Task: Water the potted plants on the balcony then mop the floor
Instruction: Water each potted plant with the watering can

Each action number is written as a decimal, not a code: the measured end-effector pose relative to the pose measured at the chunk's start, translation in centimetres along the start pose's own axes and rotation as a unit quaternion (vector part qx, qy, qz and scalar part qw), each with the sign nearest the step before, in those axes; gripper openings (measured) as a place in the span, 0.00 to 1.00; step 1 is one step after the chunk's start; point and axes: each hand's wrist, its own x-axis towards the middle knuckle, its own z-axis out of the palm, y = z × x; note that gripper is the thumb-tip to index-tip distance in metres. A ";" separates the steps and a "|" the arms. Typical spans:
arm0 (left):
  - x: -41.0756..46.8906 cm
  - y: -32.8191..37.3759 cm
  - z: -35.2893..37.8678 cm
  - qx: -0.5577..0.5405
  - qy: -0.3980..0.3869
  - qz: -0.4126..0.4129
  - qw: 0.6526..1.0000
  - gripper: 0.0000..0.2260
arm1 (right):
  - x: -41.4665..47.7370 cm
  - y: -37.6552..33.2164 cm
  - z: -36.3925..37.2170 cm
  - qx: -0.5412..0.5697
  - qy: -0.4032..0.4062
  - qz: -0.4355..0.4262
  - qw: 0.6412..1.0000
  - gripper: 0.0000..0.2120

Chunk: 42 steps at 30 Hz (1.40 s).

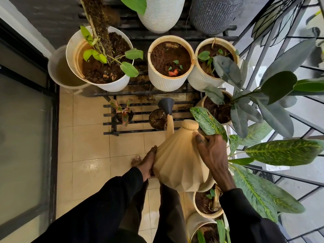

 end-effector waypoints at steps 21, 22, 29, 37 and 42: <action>-1.0 -0.7 -0.7 0.010 -0.011 0.017 1.000 0.31 | -1.8 0.4 0.2 0.005 0.034 0.013 0.999 0.26; -1.2 -0.6 -0.7 0.011 -0.010 0.017 1.000 0.31 | -2.2 0.4 0.1 0.008 0.040 0.011 0.999 0.27; -4.4 -0.3 -0.9 0.018 -0.041 0.045 0.998 0.23 | -5.2 0.6 -1.3 0.066 0.067 0.009 0.996 0.26; -6.5 -0.1 -0.8 0.026 -0.056 0.074 0.995 0.24 | -7.5 1.9 -2.9 0.112 0.088 -0.014 0.990 0.23; -7.6 -0.7 -0.1 0.013 -0.064 0.087 0.994 0.25 | -8.4 2.7 -4.2 0.119 0.089 -0.042 0.988 0.21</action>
